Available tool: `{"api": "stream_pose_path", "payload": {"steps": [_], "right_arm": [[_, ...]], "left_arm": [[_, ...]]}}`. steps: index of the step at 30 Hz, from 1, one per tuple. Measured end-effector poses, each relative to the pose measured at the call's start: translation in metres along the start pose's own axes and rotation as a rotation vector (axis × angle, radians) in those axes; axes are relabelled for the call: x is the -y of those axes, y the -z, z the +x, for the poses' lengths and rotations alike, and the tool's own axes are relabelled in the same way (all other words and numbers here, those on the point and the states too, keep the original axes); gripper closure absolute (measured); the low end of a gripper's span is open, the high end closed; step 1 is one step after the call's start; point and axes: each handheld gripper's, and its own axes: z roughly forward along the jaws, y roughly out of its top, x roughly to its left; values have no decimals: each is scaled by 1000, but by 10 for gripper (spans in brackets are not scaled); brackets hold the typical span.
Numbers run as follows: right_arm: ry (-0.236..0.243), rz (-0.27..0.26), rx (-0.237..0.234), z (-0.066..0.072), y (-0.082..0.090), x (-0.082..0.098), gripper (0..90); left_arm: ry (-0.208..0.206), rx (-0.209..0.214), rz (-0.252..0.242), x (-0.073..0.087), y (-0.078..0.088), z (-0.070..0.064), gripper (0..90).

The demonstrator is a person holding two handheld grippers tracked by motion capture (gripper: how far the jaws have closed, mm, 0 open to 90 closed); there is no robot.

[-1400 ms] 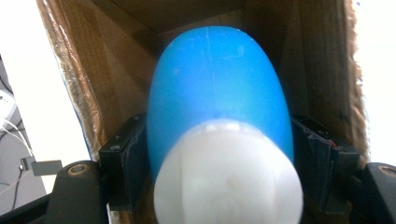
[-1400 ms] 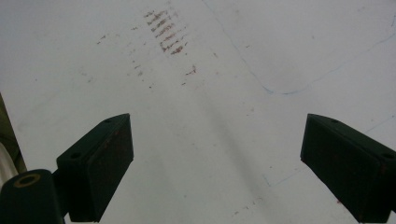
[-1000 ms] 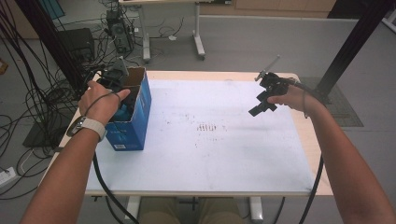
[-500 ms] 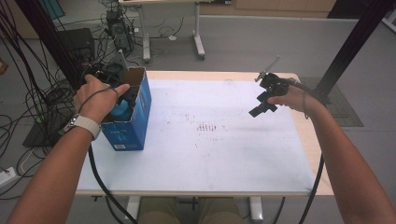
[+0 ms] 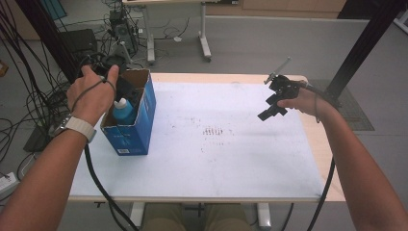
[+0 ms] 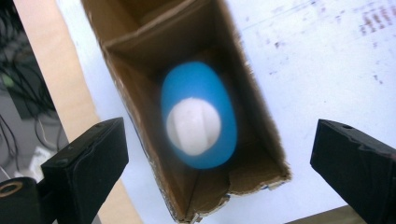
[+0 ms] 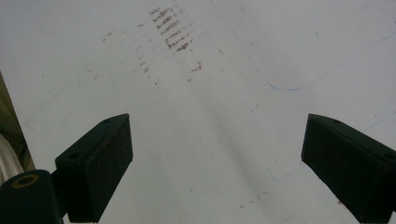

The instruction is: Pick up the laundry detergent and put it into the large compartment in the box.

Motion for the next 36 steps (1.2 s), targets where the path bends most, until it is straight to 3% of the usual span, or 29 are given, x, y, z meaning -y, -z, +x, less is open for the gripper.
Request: {"api": "stream_pose_path", "payload": {"steps": [8, 11, 15, 31, 36], "right_arm": [[-3, -4, 2, 1, 1, 0, 90], [1, -7, 2, 1, 1, 0, 90], [0, -7, -1, 2, 2, 0, 89], [0, -13, 4, 3, 4, 1, 90], [3, -15, 6, 3, 4, 0, 90]], "left_arm": [[-137, -3, -54, -3, 17, -18, 46], [-177, 11, -66, -4, 20, -22, 46], [-247, 61, -76, -6, 22, -30, 46], [-432, 107, -112, -21, 33, -74, 46], [-504, 146, -118, -26, 32, -89, 45]]}}
